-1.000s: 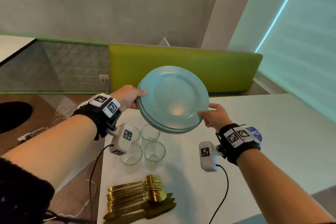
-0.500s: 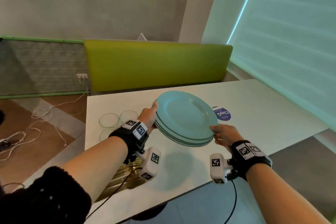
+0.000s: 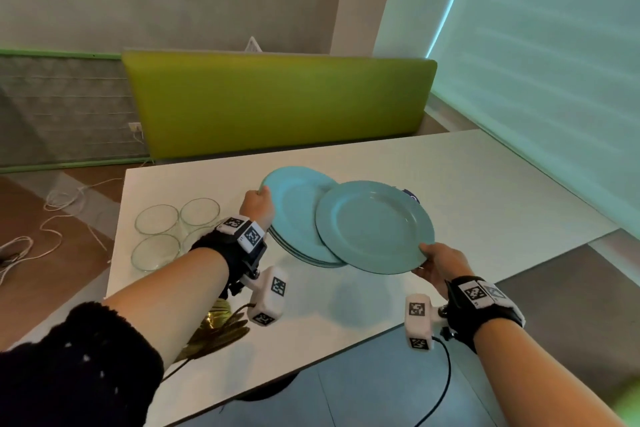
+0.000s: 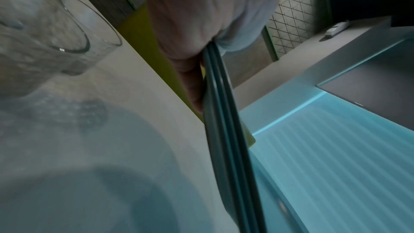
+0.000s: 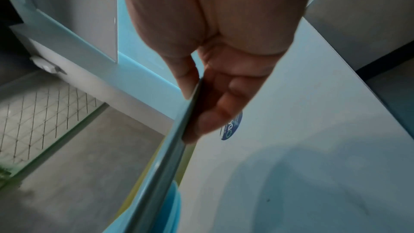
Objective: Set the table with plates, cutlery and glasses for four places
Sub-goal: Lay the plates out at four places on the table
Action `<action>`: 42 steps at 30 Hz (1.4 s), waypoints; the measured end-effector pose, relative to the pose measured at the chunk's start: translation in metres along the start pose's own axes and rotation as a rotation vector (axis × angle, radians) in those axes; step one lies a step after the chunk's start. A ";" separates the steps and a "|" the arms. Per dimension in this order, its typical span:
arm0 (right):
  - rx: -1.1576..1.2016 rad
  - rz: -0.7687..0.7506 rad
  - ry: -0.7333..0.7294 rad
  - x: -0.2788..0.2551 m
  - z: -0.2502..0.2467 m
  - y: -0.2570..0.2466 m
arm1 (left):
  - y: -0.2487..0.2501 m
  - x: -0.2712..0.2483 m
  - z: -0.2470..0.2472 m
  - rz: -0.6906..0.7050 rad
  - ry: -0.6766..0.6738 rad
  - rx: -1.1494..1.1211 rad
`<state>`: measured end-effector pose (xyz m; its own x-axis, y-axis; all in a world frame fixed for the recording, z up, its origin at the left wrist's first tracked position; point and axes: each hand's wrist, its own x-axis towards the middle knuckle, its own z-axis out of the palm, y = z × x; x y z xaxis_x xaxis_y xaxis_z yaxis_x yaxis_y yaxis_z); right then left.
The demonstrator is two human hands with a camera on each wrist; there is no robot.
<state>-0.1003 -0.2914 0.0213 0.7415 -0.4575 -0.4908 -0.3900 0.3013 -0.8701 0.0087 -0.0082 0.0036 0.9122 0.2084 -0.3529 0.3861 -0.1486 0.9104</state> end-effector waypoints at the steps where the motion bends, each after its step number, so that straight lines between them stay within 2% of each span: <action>1: 0.004 -0.001 0.007 0.004 -0.003 0.001 | -0.003 0.007 -0.004 -0.001 0.035 0.001; 6: 0.027 0.033 0.095 0.028 -0.015 0.016 | 0.011 0.002 -0.031 -0.032 0.198 0.055; 12: -0.006 0.070 0.156 0.032 -0.014 0.041 | 0.015 0.025 -0.068 -0.033 0.268 0.136; 18: -0.084 0.134 0.165 0.027 -0.001 0.081 | 0.014 0.036 -0.087 -0.010 0.238 0.163; 26: -0.054 0.198 0.231 0.020 0.014 0.114 | 0.007 0.041 -0.098 0.031 0.199 0.142; 31: -0.002 0.240 0.232 0.019 0.014 0.123 | 0.004 0.042 -0.099 0.039 0.181 0.119; 36: -0.196 0.267 0.239 0.020 0.017 0.133 | 0.003 0.043 -0.095 0.057 0.149 0.107; 42: -0.234 0.300 0.285 0.010 0.027 0.128 | 0.004 0.042 -0.091 0.071 0.094 0.109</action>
<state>-0.1276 -0.2346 -0.0936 0.4106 -0.6001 -0.6865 -0.7008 0.2740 -0.6586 0.0359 0.0875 0.0126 0.9227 0.2824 -0.2625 0.3387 -0.2686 0.9017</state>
